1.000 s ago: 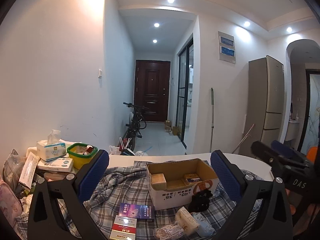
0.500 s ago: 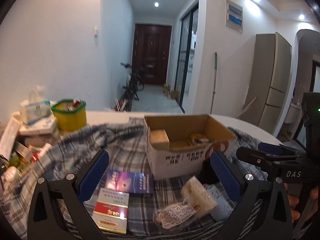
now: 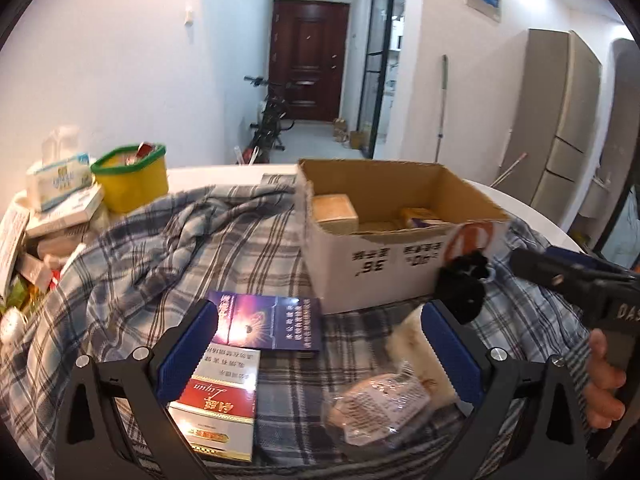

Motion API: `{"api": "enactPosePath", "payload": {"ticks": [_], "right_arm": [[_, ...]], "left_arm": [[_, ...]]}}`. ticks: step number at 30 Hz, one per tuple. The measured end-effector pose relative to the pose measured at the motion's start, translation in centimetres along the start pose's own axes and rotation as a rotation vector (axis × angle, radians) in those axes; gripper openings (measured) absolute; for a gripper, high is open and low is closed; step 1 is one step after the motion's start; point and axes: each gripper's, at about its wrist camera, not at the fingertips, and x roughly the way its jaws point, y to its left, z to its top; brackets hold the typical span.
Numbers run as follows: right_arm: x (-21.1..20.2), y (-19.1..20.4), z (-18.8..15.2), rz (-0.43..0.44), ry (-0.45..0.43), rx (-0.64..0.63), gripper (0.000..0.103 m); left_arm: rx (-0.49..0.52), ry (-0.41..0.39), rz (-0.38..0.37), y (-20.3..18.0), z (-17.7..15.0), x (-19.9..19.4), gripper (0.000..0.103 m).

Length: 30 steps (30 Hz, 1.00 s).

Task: Organize objects
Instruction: 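Lower the left gripper onto the clear printed plastic bag and close it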

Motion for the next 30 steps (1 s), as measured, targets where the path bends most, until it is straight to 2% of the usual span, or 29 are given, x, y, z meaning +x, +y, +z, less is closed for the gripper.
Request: {"api": "enactPosePath", "payload": {"ticks": [4, 7, 12, 15, 18, 21, 23, 26, 30], "right_arm": [[-0.2, -0.3, 0.2, -0.029, -0.037, 0.002, 0.103], [-0.4, 0.4, 0.3, -0.058, -0.066, -0.052, 0.103], [0.6, 0.7, -0.2, -0.036, -0.014, -0.064, 0.103], [0.8, 1.5, -0.6, -0.062, -0.013, -0.114, 0.103], [0.9, 1.9, -0.7, -0.030, 0.001, -0.134, 0.103], [1.2, 1.3, -0.6, -0.030, 0.015, -0.100, 0.103], [1.2, 0.9, -0.5, -0.056, 0.004, -0.087, 0.103], [0.9, 0.6, -0.3, -0.083, -0.015, -0.079, 0.103], [1.1, 0.7, -0.3, -0.085, -0.010, -0.083, 0.103]], "left_arm": [[-0.046, 0.033, -0.004, 1.1, 0.1, 0.8, 0.103], [-0.053, 0.040, 0.001, 1.2, 0.1, 0.9, 0.103], [-0.033, 0.063, 0.029, 0.9, -0.1, 1.3, 0.103], [-0.021, 0.093, 0.032, 0.6, -0.3, 1.8, 0.096], [-0.015, 0.107, 0.022, 0.5, -0.5, 2.0, 0.094], [-0.007, 0.121, -0.017, 0.3, -0.6, 1.9, 0.086], [-0.009, 0.169, -0.099, -0.1, -0.6, 2.1, 0.080], [-0.040, 0.231, -0.211, -0.3, -0.7, 2.1, 0.079], [-0.004, 0.306, -0.194, -1.4, -1.4, 2.5, 0.079]]}}
